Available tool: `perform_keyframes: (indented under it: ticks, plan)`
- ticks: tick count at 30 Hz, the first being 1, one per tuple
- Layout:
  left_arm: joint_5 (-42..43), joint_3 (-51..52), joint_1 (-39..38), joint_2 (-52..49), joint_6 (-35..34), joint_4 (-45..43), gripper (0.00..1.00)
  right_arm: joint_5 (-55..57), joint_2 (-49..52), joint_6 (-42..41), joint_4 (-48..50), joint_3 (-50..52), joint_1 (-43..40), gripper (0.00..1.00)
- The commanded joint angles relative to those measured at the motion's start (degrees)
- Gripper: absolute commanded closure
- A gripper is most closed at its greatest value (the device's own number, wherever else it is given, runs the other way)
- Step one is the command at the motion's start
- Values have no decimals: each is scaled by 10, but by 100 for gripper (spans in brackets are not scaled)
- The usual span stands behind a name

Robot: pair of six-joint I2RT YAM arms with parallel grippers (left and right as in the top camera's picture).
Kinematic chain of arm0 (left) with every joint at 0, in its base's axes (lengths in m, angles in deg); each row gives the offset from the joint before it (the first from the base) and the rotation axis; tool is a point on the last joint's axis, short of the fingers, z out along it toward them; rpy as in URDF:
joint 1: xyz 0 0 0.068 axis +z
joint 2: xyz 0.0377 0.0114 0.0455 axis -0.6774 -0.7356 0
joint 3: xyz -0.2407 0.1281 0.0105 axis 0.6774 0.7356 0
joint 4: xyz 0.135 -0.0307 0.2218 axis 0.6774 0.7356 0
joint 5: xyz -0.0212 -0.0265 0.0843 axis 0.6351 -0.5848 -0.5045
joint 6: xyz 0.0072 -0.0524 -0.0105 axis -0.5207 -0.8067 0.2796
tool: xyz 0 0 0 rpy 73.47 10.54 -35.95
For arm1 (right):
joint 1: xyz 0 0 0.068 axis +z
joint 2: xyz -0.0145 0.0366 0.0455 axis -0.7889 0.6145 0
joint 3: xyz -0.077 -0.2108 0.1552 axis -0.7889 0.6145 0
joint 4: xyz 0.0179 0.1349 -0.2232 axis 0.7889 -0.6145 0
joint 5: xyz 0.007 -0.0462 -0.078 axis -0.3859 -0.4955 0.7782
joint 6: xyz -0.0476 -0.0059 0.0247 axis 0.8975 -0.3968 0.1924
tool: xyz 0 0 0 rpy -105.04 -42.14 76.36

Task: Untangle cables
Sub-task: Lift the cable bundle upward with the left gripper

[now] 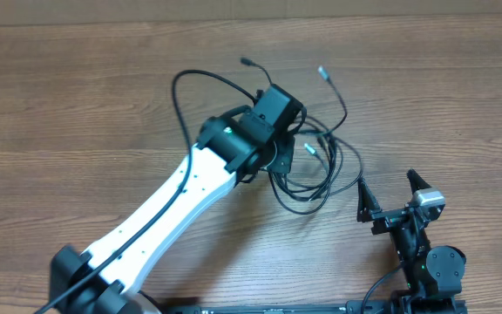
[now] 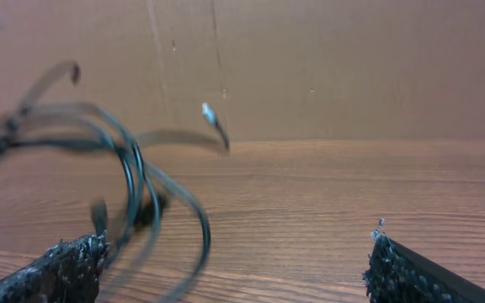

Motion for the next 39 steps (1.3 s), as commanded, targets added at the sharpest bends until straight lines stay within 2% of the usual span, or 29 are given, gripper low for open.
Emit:
perform_keyframes:
  ticks: [1, 6, 9, 12, 18, 21, 25, 28, 32, 33, 36, 39]
  plan:
    - [5, -24, 1, 52, 11, 4, 96, -3, -6, 0, 3, 6, 2, 0]
    - [5, -24, 1, 86, 16, 19, 95, -3, -6, 0, 3, 6, 2, 0]
    - [6, -24, 1, 95, 52, 39, 96, -3, -6, 0, 3, 6, 2, 0]
    - [11, -24, 1, 99, 59, 63, 96, -3, -5, 0, 3, 6, 2, 0]
    - [178, -25, 1, 120, 254, 96, 96, -3, -6, 0, 3, 6, 2, 0]
    - [219, -24, 1, 122, 335, 109, 96, 27, -6, 0, 14, 6, 2, 0]
    - [213, -24, 1, 122, 335, 94, 96, 14, -6, -5, 8, 6, 2, 0]
    - [191, -24, 1, 122, 320, 65, 96, -5, -6, -62, 10, 6, 2, 0]
    - [64, -24, 1, 122, 228, 43, 96, -6, -5, -133, 8, -2, 2, 0]
    - [12, -24, 1, 122, 188, 41, 96, -6, -6, -144, -2, -10, 2, 0]
    - [-99, -24, 1, 122, 83, 40, 96, -5, -5, -163, -78, -53, 2, 0]
    - [-116, -24, 1, 122, 35, 31, 96, -5, -5, -163, -174, -106, 2, 0]
